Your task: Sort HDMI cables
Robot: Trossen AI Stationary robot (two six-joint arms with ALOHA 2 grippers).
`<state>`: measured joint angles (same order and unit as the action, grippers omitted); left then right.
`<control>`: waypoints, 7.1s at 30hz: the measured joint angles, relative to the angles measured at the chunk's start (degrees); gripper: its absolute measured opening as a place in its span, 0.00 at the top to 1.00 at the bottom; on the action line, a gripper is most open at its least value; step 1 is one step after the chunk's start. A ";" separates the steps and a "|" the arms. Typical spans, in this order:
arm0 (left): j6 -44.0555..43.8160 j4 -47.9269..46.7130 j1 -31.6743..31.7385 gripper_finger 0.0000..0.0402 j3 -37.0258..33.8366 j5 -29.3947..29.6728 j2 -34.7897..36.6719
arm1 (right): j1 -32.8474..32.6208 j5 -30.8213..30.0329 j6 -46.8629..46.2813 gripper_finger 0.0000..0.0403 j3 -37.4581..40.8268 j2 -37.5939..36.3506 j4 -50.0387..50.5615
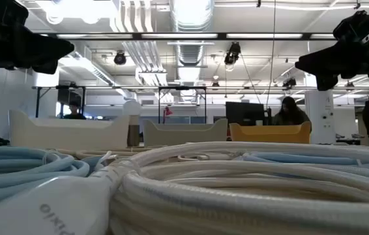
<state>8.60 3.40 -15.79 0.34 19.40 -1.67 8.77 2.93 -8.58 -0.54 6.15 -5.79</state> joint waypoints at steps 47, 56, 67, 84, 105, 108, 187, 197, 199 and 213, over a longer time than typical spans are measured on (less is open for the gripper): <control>0.00 -0.01 0.01 0.78 0.00 -0.02 0.01 | -0.01 -0.01 0.00 0.80 -0.01 0.00 0.00; 0.00 0.00 0.01 0.78 0.00 -0.01 0.01 | -0.02 0.00 0.00 0.79 -0.01 0.00 0.00; 0.00 -0.01 0.01 0.78 0.00 -0.01 0.02 | 0.00 0.00 0.00 0.83 0.00 -0.02 -0.01; 0.00 0.00 0.01 0.78 0.00 -0.01 0.01 | -0.02 0.00 0.00 0.80 0.00 0.00 0.00; 0.00 0.00 0.00 0.78 0.00 -0.01 0.02 | -0.02 0.01 0.00 0.79 0.00 0.00 -0.01; 0.00 -0.01 0.02 0.78 0.00 0.00 0.01 | -0.02 -0.01 0.00 0.79 0.00 -0.02 -0.01; -7.58 15.46 0.04 0.78 0.66 1.66 -1.84 | 0.00 -1.56 6.97 0.66 -0.04 13.98 -19.72; -7.17 13.86 0.04 0.52 11.80 3.93 -20.35 | -0.02 -1.50 7.08 0.56 -0.03 21.62 -26.03; -7.13 12.45 0.04 0.49 15.29 4.92 -25.58 | 0.00 -1.51 7.09 0.54 -0.02 23.13 -27.03; -16.51 -21.72 2.69 0.49 48.83 5.12 -64.05 | -0.01 -1.51 4.43 0.51 0.00 28.20 -32.97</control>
<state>-7.91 -18.32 -13.10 49.17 24.51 -65.72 8.77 1.41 -4.15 -0.54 34.35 -38.76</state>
